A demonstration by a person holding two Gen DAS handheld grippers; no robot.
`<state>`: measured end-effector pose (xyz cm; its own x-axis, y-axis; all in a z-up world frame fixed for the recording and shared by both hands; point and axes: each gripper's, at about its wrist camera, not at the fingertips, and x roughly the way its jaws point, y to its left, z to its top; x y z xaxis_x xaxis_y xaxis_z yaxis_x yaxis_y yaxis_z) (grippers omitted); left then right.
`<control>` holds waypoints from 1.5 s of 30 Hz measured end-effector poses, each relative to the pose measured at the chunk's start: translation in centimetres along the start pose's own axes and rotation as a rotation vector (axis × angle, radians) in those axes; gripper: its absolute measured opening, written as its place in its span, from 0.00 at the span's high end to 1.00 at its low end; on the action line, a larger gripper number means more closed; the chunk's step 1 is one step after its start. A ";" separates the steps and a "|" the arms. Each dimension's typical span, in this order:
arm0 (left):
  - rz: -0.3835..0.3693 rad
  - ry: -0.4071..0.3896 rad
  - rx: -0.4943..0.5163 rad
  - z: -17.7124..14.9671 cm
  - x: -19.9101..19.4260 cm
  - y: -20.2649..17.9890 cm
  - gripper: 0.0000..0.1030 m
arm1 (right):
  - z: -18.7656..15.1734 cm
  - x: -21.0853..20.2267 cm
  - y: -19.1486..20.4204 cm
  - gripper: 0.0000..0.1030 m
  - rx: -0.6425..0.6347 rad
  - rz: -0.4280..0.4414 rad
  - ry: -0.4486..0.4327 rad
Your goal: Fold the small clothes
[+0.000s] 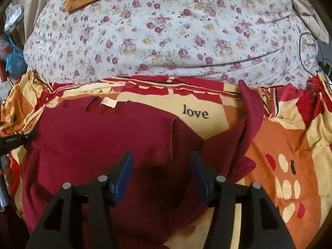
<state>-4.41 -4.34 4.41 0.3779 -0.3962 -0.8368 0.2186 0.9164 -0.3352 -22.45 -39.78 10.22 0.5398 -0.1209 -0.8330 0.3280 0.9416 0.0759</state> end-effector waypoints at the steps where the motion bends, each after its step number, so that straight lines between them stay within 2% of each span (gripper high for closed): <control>1: -0.003 0.000 -0.009 0.0 -0.3 -0.1 0.95 | 0.0 0.1 0.3 0.43 -0.010 0.003 0.001; 4: 0.010 -0.007 -0.022 0.1 -1.2 -0.5 0.91 | 0.3 0.7 1.4 0.43 -0.051 0.009 0.003; 8: 0.045 -0.044 0.035 -0.2 -2.9 -2.2 0.82 | 1.0 2.6 2.5 0.43 -0.068 0.039 0.038; 11: 0.075 -0.079 0.107 -0.5 -3.7 -4.2 0.81 | 1.1 5.3 2.1 0.46 -0.058 -0.006 0.101; 14: 0.072 -0.096 0.153 -0.8 -4.0 -5.6 0.79 | 1.1 5.6 1.6 0.47 -0.036 -0.031 0.089; 25: 0.085 -0.072 0.190 -1.7 -1.2 -8.0 0.79 | 0.8 3.8 1.6 0.46 -0.039 -0.012 0.075; 29: 0.118 -0.004 0.195 -2.3 1.5 -7.6 0.79 | 0.3 5.0 1.6 0.43 -0.046 -0.015 0.089; 31: 0.123 -0.028 0.218 -2.6 1.6 -7.8 0.78 | 0.4 4.7 1.5 0.43 -0.041 0.001 0.095; 34: 0.123 -0.024 0.214 -2.6 1.4 -7.9 0.78 | 0.7 3.4 0.2 0.43 0.008 0.055 0.083; 39: 0.076 -0.045 0.192 -2.3 -0.1 -8.2 0.78 | 0.6 -0.4 -4.1 0.43 0.115 0.082 0.004; 42: 0.050 -0.057 0.190 -2.2 -0.6 -8.9 0.78 | 0.7 -1.5 -6.8 0.42 0.167 0.064 -0.020; 45: 0.025 -0.052 0.204 -2.4 -0.7 -9.9 0.78 | 0.4 -1.3 -9.2 0.42 0.220 0.002 0.000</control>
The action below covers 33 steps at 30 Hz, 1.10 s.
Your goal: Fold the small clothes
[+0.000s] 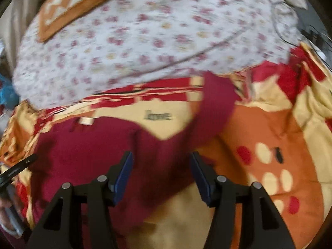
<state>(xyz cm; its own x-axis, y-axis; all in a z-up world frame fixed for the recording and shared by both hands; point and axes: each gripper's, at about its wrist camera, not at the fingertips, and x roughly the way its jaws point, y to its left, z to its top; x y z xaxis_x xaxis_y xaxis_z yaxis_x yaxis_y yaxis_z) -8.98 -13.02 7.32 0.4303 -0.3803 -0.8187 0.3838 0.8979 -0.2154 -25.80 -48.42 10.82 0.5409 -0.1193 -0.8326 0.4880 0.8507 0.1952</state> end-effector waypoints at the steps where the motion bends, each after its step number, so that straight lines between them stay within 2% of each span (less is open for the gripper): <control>1: -0.007 0.004 0.007 -0.1 0.1 -0.3 0.78 | 0.0 0.1 -0.8 0.42 0.027 0.005 0.006; 4: -0.018 0.036 0.025 -0.3 0.9 -1.1 0.78 | -0.3 0.6 -1.8 0.42 0.071 0.032 0.018; 10: 0.016 0.078 0.044 -1.5 2.4 -1.9 0.78 | 0.2 2.2 -0.9 0.42 0.022 -0.001 0.009; 11: 0.020 0.071 0.052 -1.6 2.3 -2.1 0.78 | 0.3 2.6 -0.8 0.54 0.006 -0.031 0.013; 12: 0.018 0.071 0.055 -1.7 2.3 -2.0 0.78 | 0.3 2.8 -0.8 0.77 -0.004 -0.051 0.015; 15: -0.003 0.076 0.047 -1.6 2.2 -1.6 0.78 | 0.0 1.9 -2.1 0.83 0.035 -0.032 -0.001; 18: -0.022 0.076 0.030 -1.5 2.2 -1.2 0.78 | -1.6 -0.4 -5.1 0.84 0.132 -0.025 -0.009; 22: -0.020 0.068 0.033 -1.7 2.2 -1.4 0.78 | -4.1 -1.5 -8.4 0.83 0.197 -0.031 0.067; 24: -0.013 0.064 0.042 -1.8 2.2 -1.5 0.78 | -4.5 -2.7 -9.8 0.73 0.263 -0.036 0.049; 26: -0.009 0.062 0.039 -1.8 2.2 -1.6 0.78 | -4.1 -3.8 -10.4 0.71 0.280 -0.096 0.003; 28: -0.007 0.062 0.038 -1.8 2.2 -1.6 0.78 | -2.8 -4.6 -10.2 0.61 0.243 -0.145 -0.048; 30: -0.003 0.061 0.041 -1.8 2.2 -1.6 0.78 | -1.1 -4.2 -9.3 0.35 0.177 -0.160 -0.068; 31: -0.002 0.060 0.043 -1.8 2.2 -1.6 0.78 | -0.3 -3.6 -8.9 0.30 0.142 -0.165 -0.067; 33: 0.000 0.059 0.049 -1.9 2.2 -1.7 0.77 | 1.5 -1.5 -8.0 0.29 0.067 -0.215 -0.058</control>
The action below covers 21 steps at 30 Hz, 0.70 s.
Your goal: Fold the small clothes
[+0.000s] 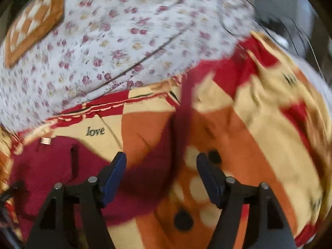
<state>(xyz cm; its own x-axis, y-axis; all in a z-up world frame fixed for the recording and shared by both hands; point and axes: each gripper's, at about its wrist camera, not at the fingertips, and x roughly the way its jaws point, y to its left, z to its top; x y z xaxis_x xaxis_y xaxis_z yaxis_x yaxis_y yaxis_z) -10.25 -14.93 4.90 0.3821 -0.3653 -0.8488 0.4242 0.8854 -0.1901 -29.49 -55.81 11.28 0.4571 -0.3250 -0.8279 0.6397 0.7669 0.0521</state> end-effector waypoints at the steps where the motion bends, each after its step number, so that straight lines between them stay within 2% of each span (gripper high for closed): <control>1: 0.001 0.000 0.004 0.0 0.0 0.0 0.77 | 0.6 0.8 0.4 0.29 -0.017 -0.028 0.008; 3: 0.000 0.001 0.017 -0.1 0.0 -0.1 0.77 | 1.6 2.8 0.5 0.29 -0.009 -0.063 0.050; 7: -0.007 0.003 0.024 -0.1 0.1 0.1 0.77 | 1.8 3.5 -1.3 0.29 0.105 0.055 0.048; 10: -0.002 0.001 0.013 -0.1 0.2 0.0 0.76 | 2.2 5.1 -2.6 0.30 0.121 0.054 0.065; 12: 0.002 -0.004 0.007 -0.2 0.1 -0.1 0.76 | 2.6 6.6 -2.7 0.36 0.109 0.083 0.087; 13: 0.002 -0.005 0.004 -0.2 0.0 -0.1 0.76 | 2.7 7.8 -2.6 0.39 0.090 0.084 0.125; 15: 0.000 -0.003 0.000 -0.2 -0.3 -0.2 0.76 | 2.6 9.5 -2.6 0.71 0.064 0.027 0.170; 16: -0.003 -0.001 0.000 -0.2 -0.4 -0.2 0.76 | 2.5 9.7 -2.5 0.73 0.053 0.023 0.158; 17: -0.009 0.000 0.001 -0.2 -0.7 -0.2 0.76 | 2.4 9.5 -2.5 0.84 0.052 0.041 0.139; 18: -0.016 -0.001 -0.001 -0.1 -0.9 -0.1 0.76 | 2.4 9.0 -2.6 0.89 0.058 0.063 0.131; 21: -0.025 -0.011 -0.021 0.2 -1.7 0.3 0.76 | 2.8 5.8 -2.9 0.90 0.100 0.177 0.051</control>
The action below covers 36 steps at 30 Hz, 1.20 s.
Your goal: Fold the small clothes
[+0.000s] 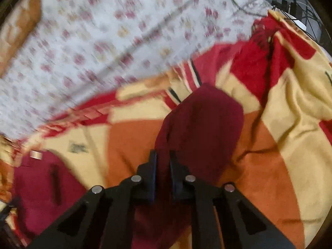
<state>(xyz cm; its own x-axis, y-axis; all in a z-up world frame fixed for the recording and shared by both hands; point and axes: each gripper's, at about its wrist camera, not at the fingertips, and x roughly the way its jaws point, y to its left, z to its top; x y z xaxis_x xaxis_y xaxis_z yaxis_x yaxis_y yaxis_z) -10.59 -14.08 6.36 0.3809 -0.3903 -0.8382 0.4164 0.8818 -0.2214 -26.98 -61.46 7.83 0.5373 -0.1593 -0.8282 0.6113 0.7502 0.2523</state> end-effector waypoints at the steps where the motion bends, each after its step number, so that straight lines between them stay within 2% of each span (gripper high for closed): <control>1: -0.004 -0.006 -0.010 0.1 -0.3 0.2 0.76 | 0.1 -1.0 0.2 0.90 0.007 0.040 -0.016; 4: -0.020 -0.030 -0.043 0.5 -1.1 0.6 0.76 | 0.8 -4.3 1.8 0.90 0.016 0.221 -0.071; 9: -0.049 -0.062 -0.087 0.9 -2.5 1.2 0.76 | 0.7 -7.3 7.5 0.90 -0.074 0.403 -0.084; 12: -0.059 -0.083 -0.102 1.0 -3.3 1.6 0.76 | -1.1 -8.8 12.8 0.90 -0.188 0.492 -0.088; 13: -0.062 -0.087 -0.107 1.1 -3.5 1.7 0.76 | -2.2 -8.8 15.2 0.90 -0.242 0.534 -0.072; 16: -0.082 -0.086 -0.123 1.1 -3.7 2.1 0.76 | -6.2 -8.1 20.9 0.90 -0.396 0.585 -0.016; 18: -0.092 -0.077 -0.124 1.0 -3.6 2.1 0.76 | -9.4 -6.9 23.3 0.89 -0.493 0.592 0.058; 19: -0.105 -0.069 -0.122 1.0 -3.5 2.1 0.74 | -11.6 -5.6 24.7 0.88 -0.552 0.567 0.136; 21: -0.139 -0.056 -0.115 0.9 -3.4 2.0 0.70 | -14.0 -4.5 25.4 0.79 -0.602 0.521 0.221; 22: -0.156 -0.054 -0.112 0.9 -3.4 1.8 0.69 | -14.8 -4.3 25.2 0.79 -0.619 0.503 0.241; 25: -0.192 -0.058 -0.091 1.2 -3.3 1.0 0.61 | -15.1 -5.8 23.1 0.74 -0.605 0.466 0.201; 27: -0.205 -0.043 -0.066 1.5 -2.7 0.0 0.57 | -14.4 -7.3 21.0 0.57 -0.551 0.462 0.165; 29: -0.189 0.000 -0.030 1.5 -1.5 -1.2 0.56 | -13.0 -8.7 18.4 0.48 -0.495 0.438 0.114; 33: -0.150 0.094 0.029 0.7 1.0 -3.3 0.57 | -10.9 -9.6 13.3 0.46 -0.393 0.341 0.064; 35: -0.104 0.104 0.089 -0.1 1.7 -4.5 0.79 | -10.0 -9.1 11.3 0.46 -0.332 0.309 0.065; 36: -0.108 0.103 0.104 -0.2 1.5 -4.8 1.00 | -9.7 -8.9 10.2 0.46 -0.300 0.294 0.067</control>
<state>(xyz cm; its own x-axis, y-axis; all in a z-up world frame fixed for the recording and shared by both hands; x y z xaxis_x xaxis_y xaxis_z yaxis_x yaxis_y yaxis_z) -12.20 -18.87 6.05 0.2453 -0.4474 -0.8600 0.5353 0.8022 -0.2646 -31.19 -46.17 12.88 0.6189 0.1241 -0.7756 0.2358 0.9126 0.3341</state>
